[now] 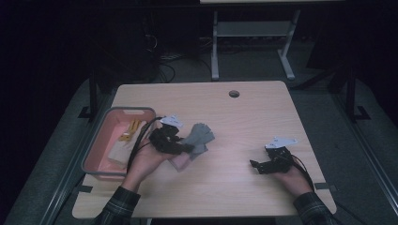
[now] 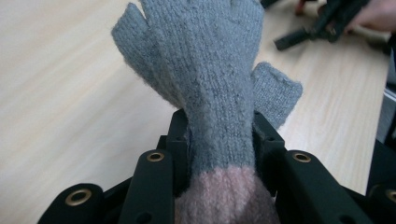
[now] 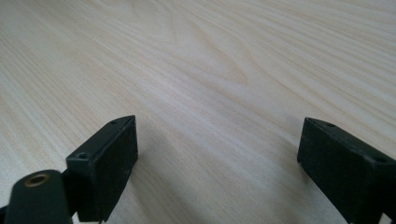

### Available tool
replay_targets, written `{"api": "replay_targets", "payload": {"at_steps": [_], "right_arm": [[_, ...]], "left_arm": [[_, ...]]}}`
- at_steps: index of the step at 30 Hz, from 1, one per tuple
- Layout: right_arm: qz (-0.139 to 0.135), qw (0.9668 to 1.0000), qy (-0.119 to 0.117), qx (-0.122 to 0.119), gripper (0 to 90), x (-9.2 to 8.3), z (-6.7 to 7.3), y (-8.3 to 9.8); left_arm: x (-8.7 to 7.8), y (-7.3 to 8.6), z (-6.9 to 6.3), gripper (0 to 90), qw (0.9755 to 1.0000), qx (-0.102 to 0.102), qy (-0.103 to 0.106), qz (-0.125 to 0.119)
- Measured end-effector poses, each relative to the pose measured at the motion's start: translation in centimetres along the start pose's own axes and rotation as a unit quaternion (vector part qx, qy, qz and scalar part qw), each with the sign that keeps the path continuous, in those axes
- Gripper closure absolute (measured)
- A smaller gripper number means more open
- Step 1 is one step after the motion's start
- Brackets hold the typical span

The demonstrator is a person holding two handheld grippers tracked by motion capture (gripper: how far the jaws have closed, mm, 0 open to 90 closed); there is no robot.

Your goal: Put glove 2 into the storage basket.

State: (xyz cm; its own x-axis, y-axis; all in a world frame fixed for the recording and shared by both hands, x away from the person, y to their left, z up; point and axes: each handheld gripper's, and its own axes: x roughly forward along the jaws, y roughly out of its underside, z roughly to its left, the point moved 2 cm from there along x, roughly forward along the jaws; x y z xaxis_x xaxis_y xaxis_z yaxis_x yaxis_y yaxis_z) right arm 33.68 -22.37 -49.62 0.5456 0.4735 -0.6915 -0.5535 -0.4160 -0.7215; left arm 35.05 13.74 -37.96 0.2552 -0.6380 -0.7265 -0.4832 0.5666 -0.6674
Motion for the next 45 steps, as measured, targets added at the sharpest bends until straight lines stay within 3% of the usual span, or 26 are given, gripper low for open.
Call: {"api": "replay_targets", "payload": {"at_steps": [5,8,10,15,18,19,22,23,26,28,31,39,41,45], "right_arm": [[0.000,1.0000,0.000,0.001,11.9,0.0,0.0,0.0],[0.000,1.0000,0.000,0.000,11.8,0.0,0.0,0.0],[0.000,1.0000,-0.001,0.000,11.8,0.0,0.0,0.0],[0.000,1.0000,-0.001,0.000,11.8,0.0,0.0,0.0],[0.001,1.0000,-0.001,0.000,11.8,0.0,0.0,0.0],[0.001,1.0000,-0.001,0.000,11.8,0.0,0.0,0.0],[0.000,1.0000,-0.001,0.000,11.8,0.0,0.0,0.0],[0.000,1.0000,-0.001,0.000,11.8,0.0,0.0,0.0],[0.000,1.0000,-0.001,-0.001,11.8,0.0,0.0,0.0],[0.000,1.0000,0.000,-0.001,11.8,0.0,0.0,0.0],[0.000,1.0000,0.000,-0.001,11.8,0.0,0.0,0.0],[-0.001,1.0000,0.000,-0.001,11.8,0.0,0.0,0.0],[0.000,1.0000,0.000,0.000,11.8,0.0,0.0,0.0],[0.000,1.0000,0.000,0.000,11.8,0.0,0.0,0.0]], "left_arm": [[-3.5,0.4,2.0,66.2,0.9989,-0.023,-0.032,-0.024],[-4.5,0.8,2.7,66.1,0.9982,-0.031,-0.042,-0.029],[-5.9,1.4,3.6,66.1,0.9966,-0.042,-0.064,-0.031],[-7.6,2.2,4.9,66.1,0.9931,-0.063,-0.093,-0.035],[-9.3,3.3,6.3,66.1,0.9880,-0.084,-0.123,-0.039],[-9.3,3.3,6.3,66.1,0.9880,-0.084,-0.123,-0.039],[-10.7,4.6,7.8,66.1,0.9827,-0.106,-0.146,-0.042],[-10.7,4.6,7.8,66.1,0.9827,-0.106,-0.146,-0.042],[-11.8,6.3,9.7,66.0,0.9751,-0.137,-0.171,-0.035],[-11.9,6.5,10.0,65.9,0.9740,-0.141,-0.174,-0.032],[-11.8,8.0,11.6,65.7,0.9681,-0.161,-0.191,-0.014],[-9.7,8.6,13.0,65.3,0.9667,-0.167,-0.193,0.016],[-8.7,8.9,13.5,64.9,0.9648,-0.170,-0.198,0.030],[-7.8,9.2,13.8,61.4,0.9655,-0.165,-0.198,0.036]]}}
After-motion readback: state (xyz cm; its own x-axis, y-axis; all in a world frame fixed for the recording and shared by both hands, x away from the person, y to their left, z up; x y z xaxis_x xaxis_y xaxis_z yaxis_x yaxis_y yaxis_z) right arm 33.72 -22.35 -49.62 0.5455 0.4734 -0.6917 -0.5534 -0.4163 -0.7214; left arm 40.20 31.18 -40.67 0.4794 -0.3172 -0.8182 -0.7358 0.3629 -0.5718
